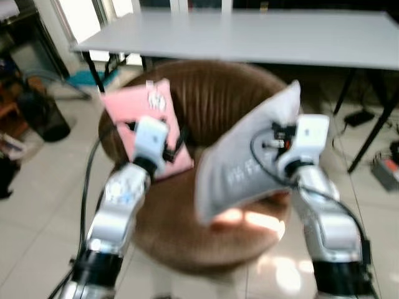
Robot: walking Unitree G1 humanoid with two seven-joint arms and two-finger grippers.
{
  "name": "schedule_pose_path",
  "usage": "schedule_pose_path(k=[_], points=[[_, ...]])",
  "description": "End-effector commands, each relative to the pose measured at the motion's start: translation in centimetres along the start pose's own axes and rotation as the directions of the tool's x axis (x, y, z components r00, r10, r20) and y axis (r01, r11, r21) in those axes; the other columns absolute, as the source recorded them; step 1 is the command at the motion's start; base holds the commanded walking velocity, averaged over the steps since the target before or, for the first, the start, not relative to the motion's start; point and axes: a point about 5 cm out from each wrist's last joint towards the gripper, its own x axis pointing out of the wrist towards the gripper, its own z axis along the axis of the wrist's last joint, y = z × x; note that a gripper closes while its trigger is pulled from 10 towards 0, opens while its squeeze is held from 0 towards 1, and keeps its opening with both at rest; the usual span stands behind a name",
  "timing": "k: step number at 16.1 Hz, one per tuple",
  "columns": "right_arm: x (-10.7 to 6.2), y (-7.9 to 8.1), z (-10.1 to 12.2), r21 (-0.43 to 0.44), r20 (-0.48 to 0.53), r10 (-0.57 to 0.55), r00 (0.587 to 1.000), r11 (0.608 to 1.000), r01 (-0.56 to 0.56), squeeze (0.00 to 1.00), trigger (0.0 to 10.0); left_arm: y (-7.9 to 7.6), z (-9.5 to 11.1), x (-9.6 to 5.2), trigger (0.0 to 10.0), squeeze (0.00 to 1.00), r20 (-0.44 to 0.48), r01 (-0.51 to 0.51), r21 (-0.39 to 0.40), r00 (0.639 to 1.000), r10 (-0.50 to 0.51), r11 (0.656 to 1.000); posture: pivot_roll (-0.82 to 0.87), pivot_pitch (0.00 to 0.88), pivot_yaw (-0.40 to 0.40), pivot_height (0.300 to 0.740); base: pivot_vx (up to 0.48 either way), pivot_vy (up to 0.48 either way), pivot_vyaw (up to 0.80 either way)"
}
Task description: Move the pillow to the sofa from floor
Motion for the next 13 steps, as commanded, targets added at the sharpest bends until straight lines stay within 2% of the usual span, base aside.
schedule_pose_path(k=[1,5,7,8,11,12,13], points=[[0.2,1.7,1.6,0.019,0.067,0.086,0.994,0.996,-0.088,0.0,10.0,1.2,0.1,-0.3,10.0,0.0,-0.004,-0.035,0.02,0.999,0.035,0.999,-0.06,0.0,0.046,0.74,0.371,0.0,0.0],[0.1,2.3,1.8,0.035,0.063,0.216,0.974,0.975,-0.219,0.0,10.0,1.1,-0.1,-0.6,10.0,0.0,-0.008,-0.036,0.023,0.999,0.037,0.999,-0.05,0.0,0.034,0.74,0.365,0.0,0.0],[0.2,2.8,1.9,0.019,0.055,0.339,0.939,0.94,-0.341,0.0,10.0,1.6,-0.5,-1.2,10.0,0.0,-0.042,-0.053,0.044,0.998,0.055,0.998,-0.04,0.0,0.024,0.74,0.315,0.0,0.0],[0.4,3.0,1.8,0.029,0.051,0.361,0.931,0.931,-0.363,0.0,10.0,1.8,-0.7,-1.4,10.0,0.0,-0.059,-0.044,0.03,0.997,0.046,0.999,-0.03,0.0,0.022,0.74,0.0,0.0,0.0],[1.9,3.3,1.6,0.104,0.037,0.418,0.908,0.902,-0.419,0.0,10.0,2.0,-1.6,-2.7,10.0,0.0,-0.12,0.025,0.084,0.993,-0.015,0.996,-0.01,0.0,0.017,0.74,0.0,0.0,0.0],[2.5,3.7,1.0,0.163,0.018,0.472,0.881,0.868,-0.468,0.0,10.0,2.1,-2.1,-3.4,10.0,0.0,-0.169,0.075,0.091,0.984,-0.059,0.993,-0.01,0.0,0.014,0.74,0.0,0.0,0.0],[2.9,3.9,0.4,0.17,-0.001,0.497,0.868,0.855,-0.49,0.0,10.0,2.3,-2.4,-3.7,10.0,0.0,-0.195,0.089,0.098,0.978,-0.069,0.991,0.0,0.0,0.011,0.74,0.0,0.0,0.0]])
